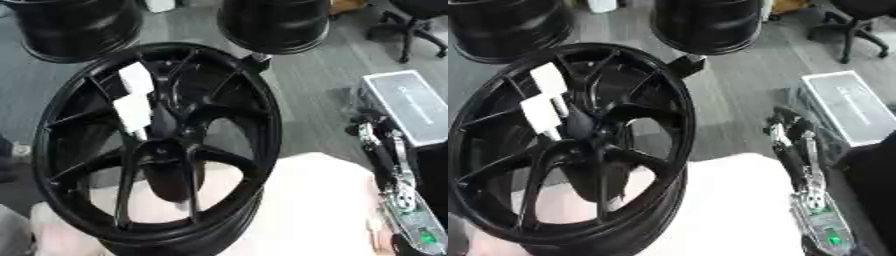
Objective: Pull the pin out of the wheel hub.
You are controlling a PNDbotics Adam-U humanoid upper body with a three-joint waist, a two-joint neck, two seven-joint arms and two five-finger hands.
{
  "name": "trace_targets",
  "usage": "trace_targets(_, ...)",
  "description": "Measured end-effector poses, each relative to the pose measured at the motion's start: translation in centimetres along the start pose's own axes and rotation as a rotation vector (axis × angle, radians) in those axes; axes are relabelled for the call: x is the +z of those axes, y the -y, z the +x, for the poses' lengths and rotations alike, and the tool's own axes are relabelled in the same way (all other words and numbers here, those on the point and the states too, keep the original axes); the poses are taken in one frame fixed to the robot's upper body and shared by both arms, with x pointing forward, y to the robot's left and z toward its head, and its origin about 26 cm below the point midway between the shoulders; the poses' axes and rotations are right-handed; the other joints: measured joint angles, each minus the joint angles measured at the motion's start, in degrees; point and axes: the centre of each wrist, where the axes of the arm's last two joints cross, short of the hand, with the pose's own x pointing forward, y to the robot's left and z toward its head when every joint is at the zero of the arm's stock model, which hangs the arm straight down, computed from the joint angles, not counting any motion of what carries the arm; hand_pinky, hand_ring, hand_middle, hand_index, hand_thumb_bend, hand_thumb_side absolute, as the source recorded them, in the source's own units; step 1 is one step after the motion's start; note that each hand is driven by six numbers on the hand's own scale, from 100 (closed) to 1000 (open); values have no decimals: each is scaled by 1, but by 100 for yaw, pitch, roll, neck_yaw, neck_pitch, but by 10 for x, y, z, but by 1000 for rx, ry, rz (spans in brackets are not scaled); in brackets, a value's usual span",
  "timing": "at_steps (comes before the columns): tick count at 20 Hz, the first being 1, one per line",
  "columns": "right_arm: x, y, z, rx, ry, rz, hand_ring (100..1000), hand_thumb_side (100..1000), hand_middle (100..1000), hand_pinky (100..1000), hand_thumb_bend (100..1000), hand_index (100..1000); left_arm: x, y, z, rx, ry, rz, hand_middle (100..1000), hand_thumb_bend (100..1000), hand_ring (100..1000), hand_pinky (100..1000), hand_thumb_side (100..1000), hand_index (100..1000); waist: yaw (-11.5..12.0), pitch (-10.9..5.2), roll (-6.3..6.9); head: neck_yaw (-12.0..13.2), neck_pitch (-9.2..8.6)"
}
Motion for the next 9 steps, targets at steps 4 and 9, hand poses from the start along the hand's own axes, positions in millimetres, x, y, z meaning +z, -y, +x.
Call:
trace_targets(4,0,-4,0,-8,-7,34,579,600,584,677,100,763,0,1,0,0,1,-5,573,343,658,662,803,750,1,1,24,96,1)
trace_targets(9,-2,-5,1,-10,-2,49,578,587,582,677,100,764,0,2,0,2,5,-7,574,344,660,663,801,751,17,0,41,162,2)
